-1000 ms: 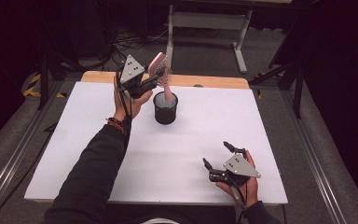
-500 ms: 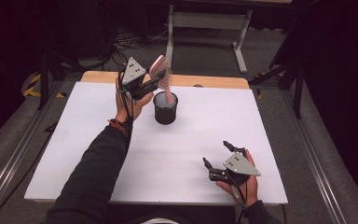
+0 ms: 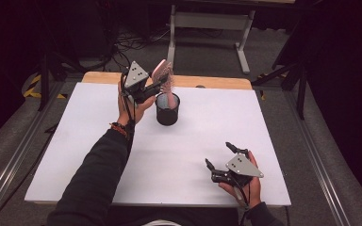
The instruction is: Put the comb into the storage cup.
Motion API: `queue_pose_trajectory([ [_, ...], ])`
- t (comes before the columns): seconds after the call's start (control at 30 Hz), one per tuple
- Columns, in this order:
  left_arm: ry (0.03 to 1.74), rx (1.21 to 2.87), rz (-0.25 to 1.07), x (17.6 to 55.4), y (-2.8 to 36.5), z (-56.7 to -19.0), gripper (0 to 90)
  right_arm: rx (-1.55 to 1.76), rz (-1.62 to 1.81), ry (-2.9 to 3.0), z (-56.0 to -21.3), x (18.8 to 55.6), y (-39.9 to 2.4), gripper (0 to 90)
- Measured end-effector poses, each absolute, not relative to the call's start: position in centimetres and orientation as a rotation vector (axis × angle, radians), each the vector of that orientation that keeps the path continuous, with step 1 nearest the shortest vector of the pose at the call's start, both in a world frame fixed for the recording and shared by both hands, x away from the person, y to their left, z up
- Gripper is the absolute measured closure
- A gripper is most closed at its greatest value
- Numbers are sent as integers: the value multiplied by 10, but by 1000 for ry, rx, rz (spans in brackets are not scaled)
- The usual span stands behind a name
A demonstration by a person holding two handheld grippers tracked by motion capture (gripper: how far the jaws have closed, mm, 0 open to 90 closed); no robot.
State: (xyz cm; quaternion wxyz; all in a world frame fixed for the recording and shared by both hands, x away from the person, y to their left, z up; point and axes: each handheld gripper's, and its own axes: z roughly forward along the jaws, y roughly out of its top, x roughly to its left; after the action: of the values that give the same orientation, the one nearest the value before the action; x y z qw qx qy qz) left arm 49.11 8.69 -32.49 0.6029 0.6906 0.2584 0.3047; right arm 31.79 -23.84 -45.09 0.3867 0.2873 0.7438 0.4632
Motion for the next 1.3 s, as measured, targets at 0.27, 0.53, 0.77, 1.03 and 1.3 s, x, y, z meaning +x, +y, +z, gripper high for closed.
queue_pose_trajectory([
  [0.27, 607, 1605, 684, 492, 88, -333, 632, 744, 1177, 1879, -451, 318, -239, 125],
  [0.53, 612, 1616, 667, 492, 87, -339, 632, 752, 1171, 1873, -451, 318, -240, 126],
  [0.77, 621, 1627, 659, 493, 86, -344, 632, 752, 1169, 1882, -452, 319, -239, 126],
  [1.03, 620, 1630, 650, 493, 83, -349, 631, 753, 1164, 1889, -453, 319, -238, 126],
  [1.3, 635, 1627, 638, 492, 82, -357, 630, 748, 1161, 1897, -453, 320, -238, 126],
])
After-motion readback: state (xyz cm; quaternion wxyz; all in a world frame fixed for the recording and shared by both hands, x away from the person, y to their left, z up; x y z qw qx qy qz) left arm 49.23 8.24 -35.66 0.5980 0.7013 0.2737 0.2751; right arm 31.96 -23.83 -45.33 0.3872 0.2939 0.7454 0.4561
